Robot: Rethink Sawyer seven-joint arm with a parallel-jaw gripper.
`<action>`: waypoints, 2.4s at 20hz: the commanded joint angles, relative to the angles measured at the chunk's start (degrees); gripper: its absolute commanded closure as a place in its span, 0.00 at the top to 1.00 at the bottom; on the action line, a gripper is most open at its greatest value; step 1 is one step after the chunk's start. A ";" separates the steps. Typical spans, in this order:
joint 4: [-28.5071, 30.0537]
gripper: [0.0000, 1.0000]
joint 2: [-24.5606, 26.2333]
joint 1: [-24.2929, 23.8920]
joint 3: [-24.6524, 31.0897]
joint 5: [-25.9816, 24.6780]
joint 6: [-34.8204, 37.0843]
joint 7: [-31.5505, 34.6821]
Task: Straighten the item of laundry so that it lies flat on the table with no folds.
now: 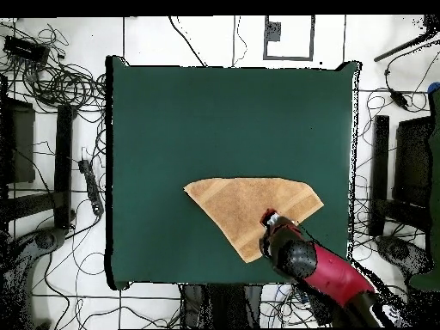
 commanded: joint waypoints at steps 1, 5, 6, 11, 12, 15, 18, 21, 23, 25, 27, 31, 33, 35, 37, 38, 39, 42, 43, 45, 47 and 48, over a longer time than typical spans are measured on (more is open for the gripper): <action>-1.62 1.00 -1.85 8.21 4.61 5.65 9.31 9.62; -9.24 1.00 0.76 16.72 -3.16 10.01 15.01 11.91; -11.15 1.00 1.38 18.86 -5.10 11.15 16.91 12.72; -21.18 1.00 7.06 27.07 -14.15 15.86 24.70 17.19; -22.00 1.00 7.74 27.88 -15.04 16.78 25.19 18.06; -23.95 1.00 8.74 29.05 -16.30 19.38 26.98 19.74; -25.26 1.00 9.68 29.92 -17.56 20.89 28.02 19.67; -25.90 1.00 10.03 30.50 -18.23 21.78 29.08 18.91; -26.30 1.00 10.20 30.58 -18.29 21.96 29.58 18.01; -26.64 1.00 10.38 30.60 -18.22 22.83 29.84 18.35; -26.81 1.00 10.19 30.32 -17.74 23.57 30.16 18.06; -27.50 1.00 10.18 30.15 -17.50 25.24 31.20 18.33; -27.57 1.00 10.17 30.09 -17.47 25.75 31.11 17.88; -27.62 1.00 9.99 30.08 -17.25 27.00 31.23 18.61; -28.05 1.00 10.68 31.15 -18.76 29.24 31.60 22.26; -28.49 1.00 11.25 31.79 -19.80 30.28 31.95 24.07; -29.13 1.00 11.83 32.33 -20.79 30.62 31.94 24.86; -29.10 1.00 12.24 32.51 -21.40 31.70 30.58 24.55; -29.03 1.00 12.23 32.64 -21.54 32.18 30.77 24.78; -29.48 1.00 12.67 33.13 -22.38 33.00 31.63 26.12; -30.01 1.00 13.24 33.71 -23.39 34.09 32.73 28.51; -30.16 1.00 13.50 33.99 -23.88 34.63 33.21 29.73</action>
